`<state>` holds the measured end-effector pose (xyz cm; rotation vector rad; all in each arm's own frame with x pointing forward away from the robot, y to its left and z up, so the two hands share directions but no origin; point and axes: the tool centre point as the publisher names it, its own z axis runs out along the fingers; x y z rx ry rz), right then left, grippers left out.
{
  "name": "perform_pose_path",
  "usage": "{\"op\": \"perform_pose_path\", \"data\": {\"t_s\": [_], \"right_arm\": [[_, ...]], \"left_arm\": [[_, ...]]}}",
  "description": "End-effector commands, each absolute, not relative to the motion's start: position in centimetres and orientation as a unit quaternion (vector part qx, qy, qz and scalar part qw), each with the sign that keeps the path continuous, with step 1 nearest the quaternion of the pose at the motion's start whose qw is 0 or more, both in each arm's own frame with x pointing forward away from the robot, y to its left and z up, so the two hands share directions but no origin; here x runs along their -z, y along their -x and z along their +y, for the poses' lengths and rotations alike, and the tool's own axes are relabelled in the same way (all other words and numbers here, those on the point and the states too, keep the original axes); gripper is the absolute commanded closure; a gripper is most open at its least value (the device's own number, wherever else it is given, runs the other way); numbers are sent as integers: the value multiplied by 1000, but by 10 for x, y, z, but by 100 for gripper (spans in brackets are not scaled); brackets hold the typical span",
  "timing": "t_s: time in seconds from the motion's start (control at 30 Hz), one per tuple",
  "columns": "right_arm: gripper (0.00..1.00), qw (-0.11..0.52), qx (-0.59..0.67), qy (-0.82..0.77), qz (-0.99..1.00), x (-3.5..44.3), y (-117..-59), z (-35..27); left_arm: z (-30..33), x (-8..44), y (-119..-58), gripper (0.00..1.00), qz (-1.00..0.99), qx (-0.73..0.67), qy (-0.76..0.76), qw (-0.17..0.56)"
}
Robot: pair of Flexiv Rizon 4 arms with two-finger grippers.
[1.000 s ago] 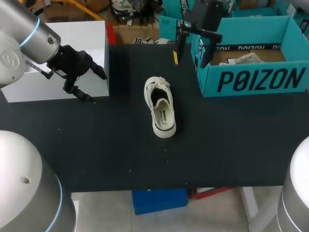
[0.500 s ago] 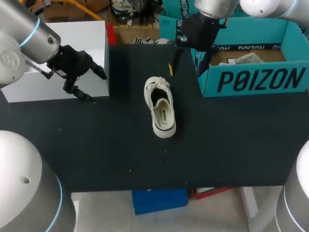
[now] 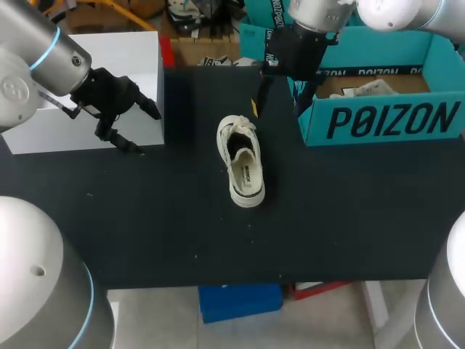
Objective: Take the shoe out of the shoebox, open the shoe tongue, remove and reinsert the insole, then place the shoe into the shoebox
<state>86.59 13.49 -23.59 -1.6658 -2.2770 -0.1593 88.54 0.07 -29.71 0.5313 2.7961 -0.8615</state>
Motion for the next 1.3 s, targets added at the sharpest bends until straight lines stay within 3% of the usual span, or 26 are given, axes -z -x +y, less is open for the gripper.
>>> {"op": "perform_pose_path", "data": {"t_s": [0.03, 0.2, 0.53, 0.8, 1.3], "right_arm": [[0, 135, 11, 577, -806, 236, -872, 142], [0, 33, -155, 557, -815, 241, -875, 157], [0, -43, -210, 569, -794, 254, -872, 154], [0, -62, -154, 603, -780, 280, -868, 149], [0, -36, -68, 625, -777, 323, -873, 151]], "left_arm": [[1, 298, -885, 0, 937, 289, -178, 86], [1, 298, -885, 0, 937, 289, -178, 86], [1, 298, -885, 0, 937, 289, -178, 86], [1, 298, -885, 0, 937, 289, -178, 86], [1, 298, -885, 0, 937, 289, -178, 86]]}}
